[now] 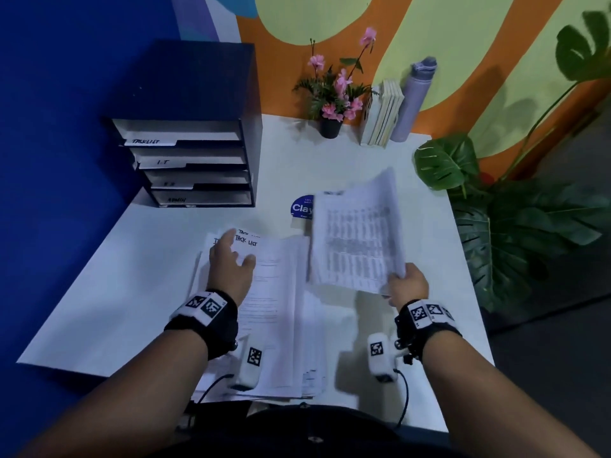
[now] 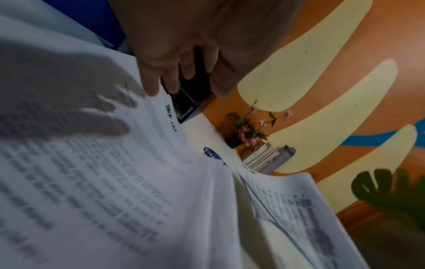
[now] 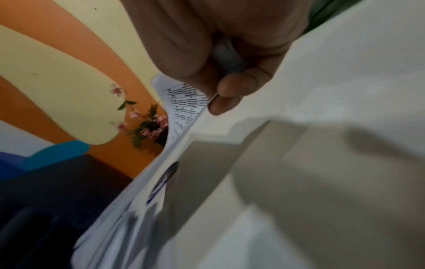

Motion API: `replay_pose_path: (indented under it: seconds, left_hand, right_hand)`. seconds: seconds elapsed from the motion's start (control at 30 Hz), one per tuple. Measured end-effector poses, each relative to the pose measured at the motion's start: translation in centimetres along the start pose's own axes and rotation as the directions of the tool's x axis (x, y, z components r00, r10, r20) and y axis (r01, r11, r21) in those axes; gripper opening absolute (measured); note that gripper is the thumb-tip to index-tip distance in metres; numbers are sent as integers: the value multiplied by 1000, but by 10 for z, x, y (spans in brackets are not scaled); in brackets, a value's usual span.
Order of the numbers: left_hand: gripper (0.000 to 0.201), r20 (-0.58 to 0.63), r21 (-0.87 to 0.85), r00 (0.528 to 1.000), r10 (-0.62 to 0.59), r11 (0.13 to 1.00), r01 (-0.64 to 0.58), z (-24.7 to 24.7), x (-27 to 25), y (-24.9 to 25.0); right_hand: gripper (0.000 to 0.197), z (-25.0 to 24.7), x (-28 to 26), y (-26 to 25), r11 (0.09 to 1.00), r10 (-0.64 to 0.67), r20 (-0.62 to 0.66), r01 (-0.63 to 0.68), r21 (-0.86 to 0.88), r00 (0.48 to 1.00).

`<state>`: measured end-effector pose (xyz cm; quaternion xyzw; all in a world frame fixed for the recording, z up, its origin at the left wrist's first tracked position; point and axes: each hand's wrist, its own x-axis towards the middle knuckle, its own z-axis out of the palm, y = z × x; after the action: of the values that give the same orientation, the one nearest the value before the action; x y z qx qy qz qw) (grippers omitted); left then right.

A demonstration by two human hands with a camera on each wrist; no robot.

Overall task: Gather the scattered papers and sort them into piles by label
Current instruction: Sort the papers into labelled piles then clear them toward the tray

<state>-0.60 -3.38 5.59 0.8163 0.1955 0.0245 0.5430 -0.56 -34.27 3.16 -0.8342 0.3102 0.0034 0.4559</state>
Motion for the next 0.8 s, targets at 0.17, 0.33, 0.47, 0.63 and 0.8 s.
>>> replay_pose_path:
  seconds: [0.17,0.33,0.47,0.63,0.8]
  left_hand:
    - [63,121,432,989,-84,902,23,-1,-4,-41]
    - [79,190,778,954,-233,628,-1,-3,-13,-46]
    - [87,206,817,941,-268,576,-15,-3,-16,-52]
    - [93,258,842,921,-291,536,-66,-6,-21,-60]
    - [91,303,843,911,-279,524,-120,-9,-28,-67]
  right_hand:
    - [43,-42,40,20,957,48,-129,-83,-280,990]
    - [72,-34,32,16,680,-148,64,148,-718,987]
    - [46,-6,16,31,534,-81,360,345,-772,930]
    - [66,2,22,26,520,-36,396,356,-777,917]
    - [70,9,63,11,512,45,369,296,-807,928]
